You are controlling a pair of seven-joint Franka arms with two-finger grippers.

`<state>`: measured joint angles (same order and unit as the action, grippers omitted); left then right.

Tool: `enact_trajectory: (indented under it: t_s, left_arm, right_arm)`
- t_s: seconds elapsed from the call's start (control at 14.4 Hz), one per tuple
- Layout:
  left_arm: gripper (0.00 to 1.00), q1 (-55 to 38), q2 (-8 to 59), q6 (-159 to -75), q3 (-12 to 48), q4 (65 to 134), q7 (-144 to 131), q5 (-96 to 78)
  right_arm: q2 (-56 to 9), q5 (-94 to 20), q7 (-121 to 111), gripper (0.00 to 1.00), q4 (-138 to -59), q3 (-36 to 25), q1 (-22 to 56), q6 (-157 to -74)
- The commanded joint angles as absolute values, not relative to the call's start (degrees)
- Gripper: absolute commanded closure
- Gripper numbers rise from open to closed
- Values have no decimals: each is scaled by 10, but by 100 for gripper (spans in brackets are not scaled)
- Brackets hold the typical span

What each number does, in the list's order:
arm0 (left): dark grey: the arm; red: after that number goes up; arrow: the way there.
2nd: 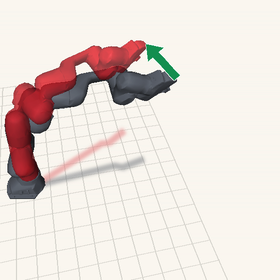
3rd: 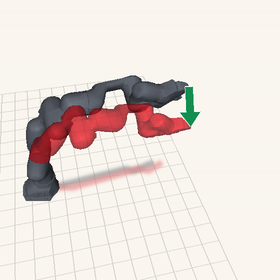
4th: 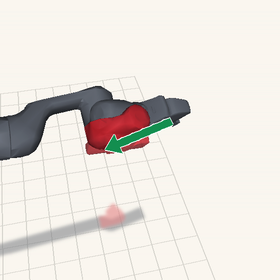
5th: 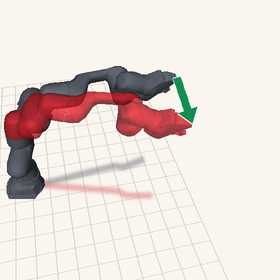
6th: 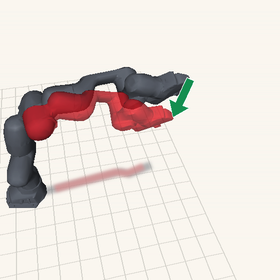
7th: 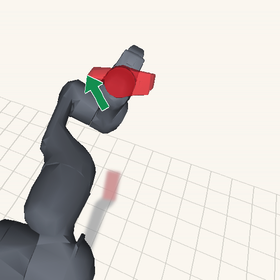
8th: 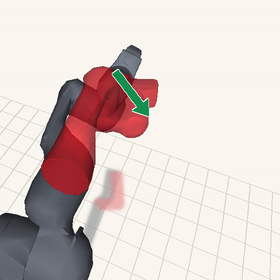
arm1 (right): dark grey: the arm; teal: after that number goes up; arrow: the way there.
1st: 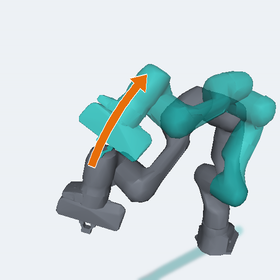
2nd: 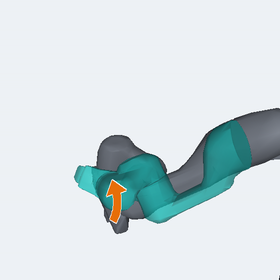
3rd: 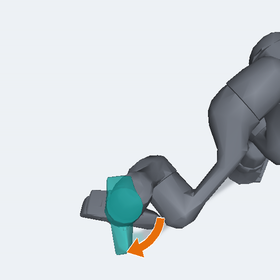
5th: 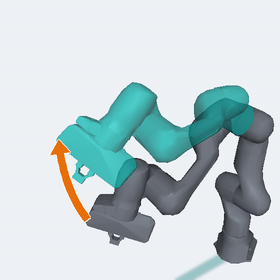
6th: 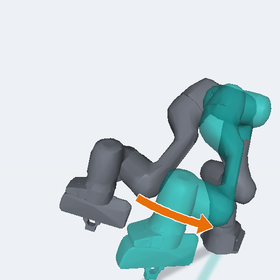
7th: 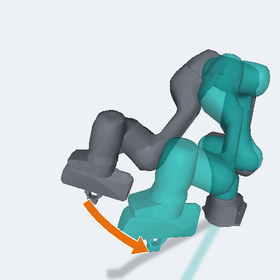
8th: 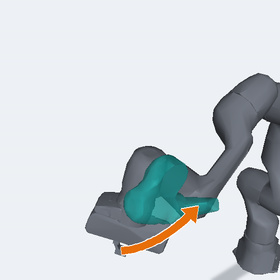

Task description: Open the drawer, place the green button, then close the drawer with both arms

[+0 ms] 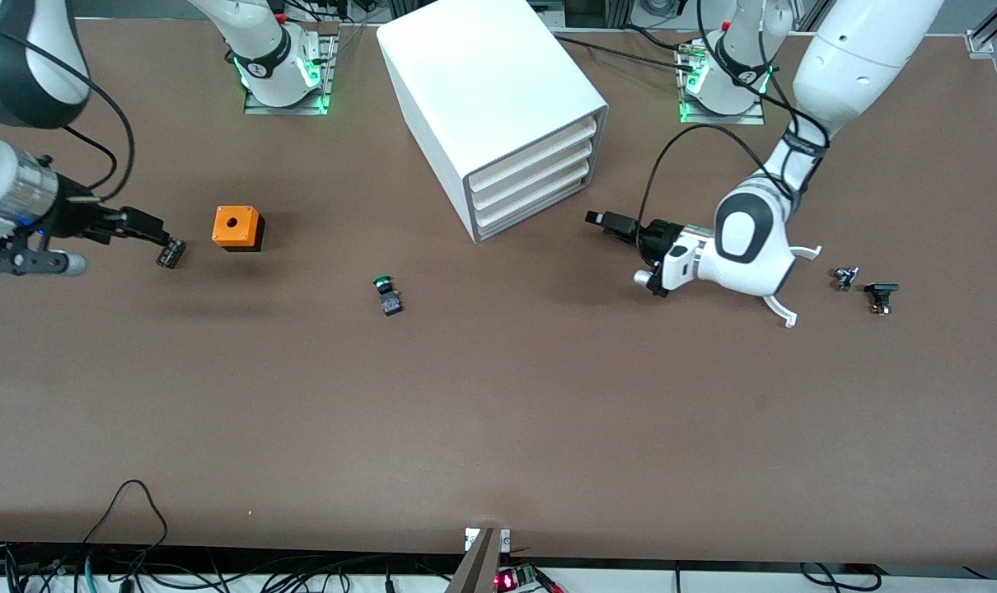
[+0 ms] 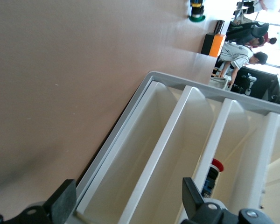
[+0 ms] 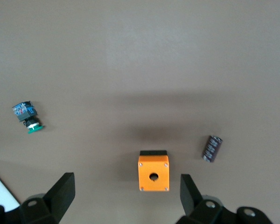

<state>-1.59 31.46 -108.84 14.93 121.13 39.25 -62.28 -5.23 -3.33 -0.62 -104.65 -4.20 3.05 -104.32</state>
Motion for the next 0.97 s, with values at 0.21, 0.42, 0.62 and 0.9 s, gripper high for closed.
enact_trajectory:
  t_s: [0.21, 0.42, 0.62, 0.9]
  left_arm:
    - [3, -45, 310, -1099, 155, 1246, 417, -653]
    - [11, -46, 310, -1116, 184, 1264, 415, -654]
    - [20, -47, 310, -1137, 205, 1277, 415, -666]
    - [69, -47, 310, -1147, 217, 1289, 415, -669]
  right_arm:
    - [-112, -42, -4, 0, -1034, -43, 74, -1070]
    - [-160, -47, 19, 0, -1035, -44, 101, -1105]
    - [-200, -39, 28, 0, -1036, -26, 131, -1122]
    - [-237, -39, 18, 0, -1035, 21, 132, -1176]
